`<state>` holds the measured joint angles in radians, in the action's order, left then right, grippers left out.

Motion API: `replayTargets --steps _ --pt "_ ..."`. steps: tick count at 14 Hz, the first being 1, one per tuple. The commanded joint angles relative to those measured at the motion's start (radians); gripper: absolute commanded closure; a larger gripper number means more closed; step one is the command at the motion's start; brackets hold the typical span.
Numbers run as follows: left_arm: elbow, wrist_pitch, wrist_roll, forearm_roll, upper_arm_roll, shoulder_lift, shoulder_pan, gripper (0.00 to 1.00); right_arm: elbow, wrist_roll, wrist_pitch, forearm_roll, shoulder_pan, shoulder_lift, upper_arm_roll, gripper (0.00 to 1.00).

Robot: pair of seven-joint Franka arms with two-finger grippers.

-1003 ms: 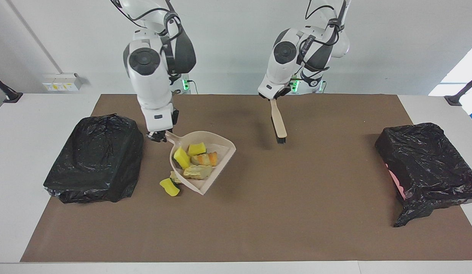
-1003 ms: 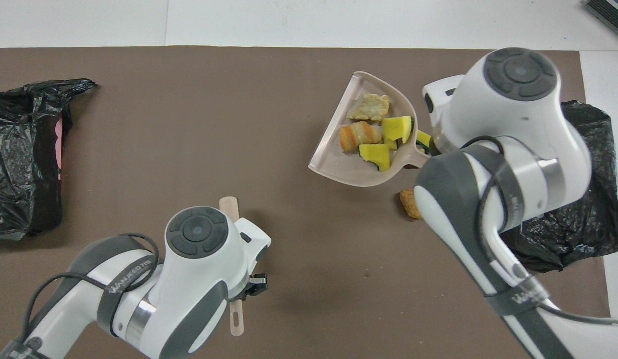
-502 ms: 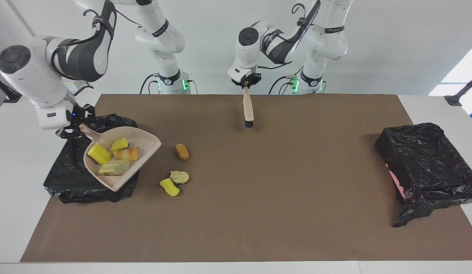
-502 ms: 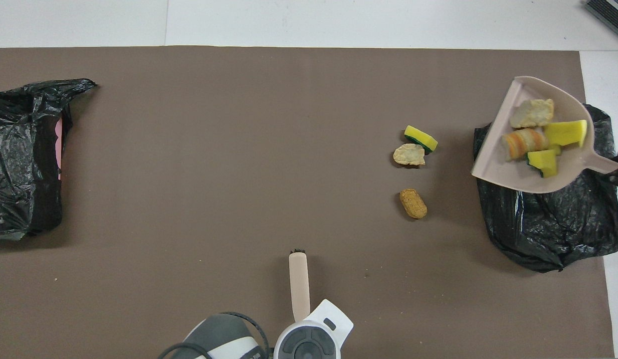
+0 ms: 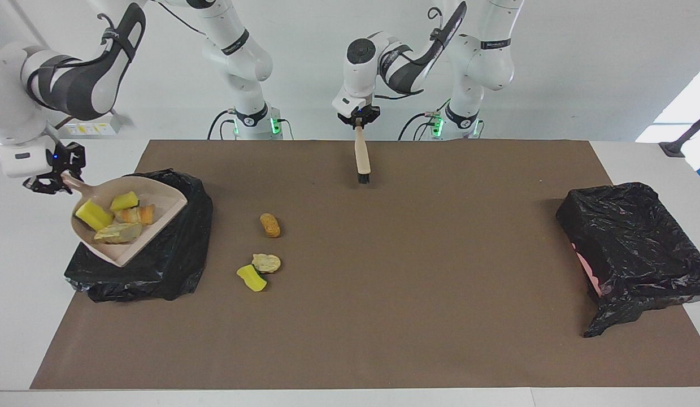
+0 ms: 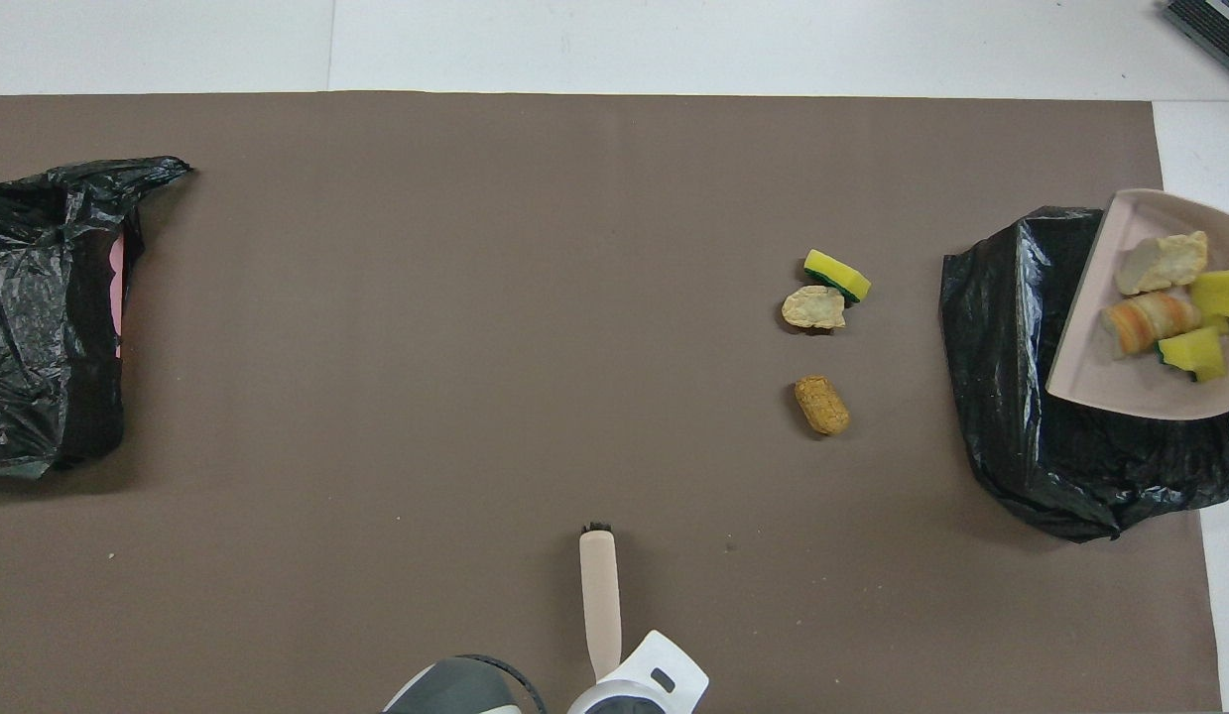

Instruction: Sweep and dump trash in bin

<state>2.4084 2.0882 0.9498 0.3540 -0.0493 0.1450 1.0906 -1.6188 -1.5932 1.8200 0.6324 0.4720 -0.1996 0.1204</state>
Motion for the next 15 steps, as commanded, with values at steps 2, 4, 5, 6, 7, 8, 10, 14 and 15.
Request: replayTargets --steps 2,4,5,6,7,8,10,14,15 --pt "0.060 0.074 0.011 0.023 0.017 0.036 0.037 1.00 -0.070 -0.108 0.073 0.202 -0.062 0.008 0.005 1.00" --pt "0.070 0.105 0.000 0.023 0.020 0.025 0.032 1.00 -0.081 -0.117 0.074 0.277 -0.097 0.002 0.007 1.00" --pt "0.071 0.113 0.000 0.023 0.020 0.012 0.028 1.00 -0.088 -0.122 0.074 0.297 -0.108 0.003 0.007 1.00" --pt "0.061 0.116 -0.009 0.023 0.020 -0.016 0.023 1.00 -0.089 -0.134 0.073 0.332 -0.134 0.003 0.007 1.00" --pt "0.057 0.116 -0.040 0.023 0.023 -0.024 0.020 1.00 -0.087 -0.139 0.073 0.375 -0.151 0.003 0.007 1.00" --pt "0.057 0.116 -0.084 0.025 0.023 -0.025 0.011 1.00 -0.087 -0.139 0.074 0.410 -0.157 0.003 0.007 1.00" --pt "0.052 0.116 -0.124 0.023 0.023 -0.034 -0.029 1.00 -0.078 -0.133 0.061 0.435 -0.179 0.002 0.005 1.00" --pt "0.045 0.109 -0.140 0.023 0.025 -0.042 -0.035 0.61 -0.027 -0.107 0.012 0.480 -0.202 0.038 0.005 1.00" --pt "0.038 0.101 -0.140 0.023 0.025 -0.044 -0.038 0.60 -0.004 -0.096 0.002 0.472 -0.202 0.040 0.005 1.00"
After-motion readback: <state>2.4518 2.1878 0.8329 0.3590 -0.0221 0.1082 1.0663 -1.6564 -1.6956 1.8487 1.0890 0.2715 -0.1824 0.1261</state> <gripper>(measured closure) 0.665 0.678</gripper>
